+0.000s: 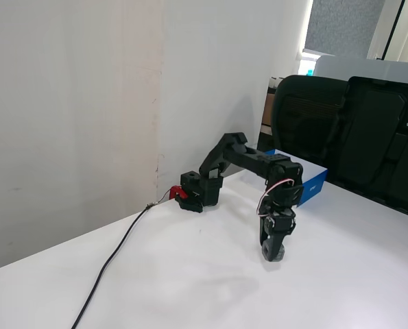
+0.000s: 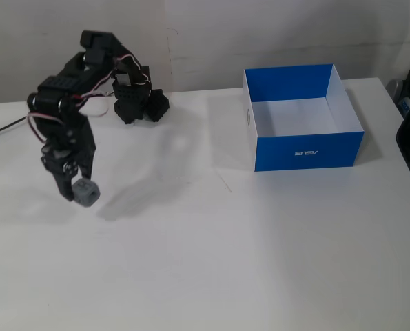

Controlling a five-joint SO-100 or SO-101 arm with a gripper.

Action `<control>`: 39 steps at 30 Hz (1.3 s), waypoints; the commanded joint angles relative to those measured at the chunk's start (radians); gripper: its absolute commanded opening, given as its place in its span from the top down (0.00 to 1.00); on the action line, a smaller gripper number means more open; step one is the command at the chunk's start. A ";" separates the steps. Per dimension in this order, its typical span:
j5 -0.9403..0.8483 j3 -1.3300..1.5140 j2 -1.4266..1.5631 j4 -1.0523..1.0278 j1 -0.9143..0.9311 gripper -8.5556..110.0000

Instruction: Grasp the gray block and put it in the box.

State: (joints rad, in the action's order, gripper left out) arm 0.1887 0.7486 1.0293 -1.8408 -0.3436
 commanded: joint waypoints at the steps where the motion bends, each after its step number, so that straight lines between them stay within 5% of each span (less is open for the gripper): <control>1: -0.032 0.035 0.218 -0.044 0.034 0.93; 27: -0.098 0.325 0.788 -0.031 0.509 0.93; 39: -0.098 0.776 1.127 0.233 0.805 0.93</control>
State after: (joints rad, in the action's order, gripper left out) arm 0.0997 1.4542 2.0203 -1.6843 0.3820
